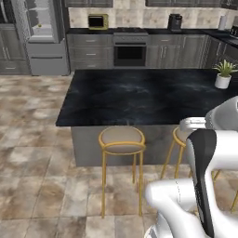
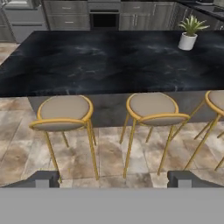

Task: Take the cheese, steak, and lemon from the fridge and place them on the plate on the dining counter to create an appetizer plate.

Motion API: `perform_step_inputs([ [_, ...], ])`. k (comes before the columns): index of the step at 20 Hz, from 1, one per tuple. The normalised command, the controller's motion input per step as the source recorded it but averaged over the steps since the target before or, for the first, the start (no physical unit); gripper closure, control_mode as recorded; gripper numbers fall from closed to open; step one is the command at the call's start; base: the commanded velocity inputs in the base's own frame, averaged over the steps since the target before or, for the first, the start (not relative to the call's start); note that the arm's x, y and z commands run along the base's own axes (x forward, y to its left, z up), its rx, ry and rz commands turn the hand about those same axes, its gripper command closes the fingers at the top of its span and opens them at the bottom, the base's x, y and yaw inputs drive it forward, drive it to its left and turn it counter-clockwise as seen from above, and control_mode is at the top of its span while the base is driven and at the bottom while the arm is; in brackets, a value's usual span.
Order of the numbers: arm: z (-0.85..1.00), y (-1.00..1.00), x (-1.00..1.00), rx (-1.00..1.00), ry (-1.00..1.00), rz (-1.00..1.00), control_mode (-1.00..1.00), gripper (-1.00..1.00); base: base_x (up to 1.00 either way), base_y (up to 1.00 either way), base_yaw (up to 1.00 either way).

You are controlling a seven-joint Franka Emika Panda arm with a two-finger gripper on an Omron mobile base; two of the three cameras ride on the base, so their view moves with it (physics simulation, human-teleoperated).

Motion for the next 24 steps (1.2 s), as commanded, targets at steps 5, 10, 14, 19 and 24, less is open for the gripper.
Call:
perform_step_inputs([
  [5, 0.00, 0.00, 0.00, 0.00, 0.00, 0.00, 1.00, -1.00, 0.20, 1.00, 0.00],
  [10, 0.00, 0.00, 0.00, 0.00, 0.00, 0.00, 1.00, -1.00, 0.29, 1.00, 0.00],
  [14, 0.00, 0.00, 0.00, 0.00, 0.00, 0.00, 1.00, -1.00, 0.39, 1.00, 0.00],
  [19, 0.00, 0.00, 0.00, 0.00, 0.00, 0.00, 1.00, -1.00, 0.45, 1.00, 0.00],
  [24, 0.00, 0.00, 0.00, 0.00, 0.00, 0.00, 1.00, -1.00, 0.52, 1.00, -0.01],
])
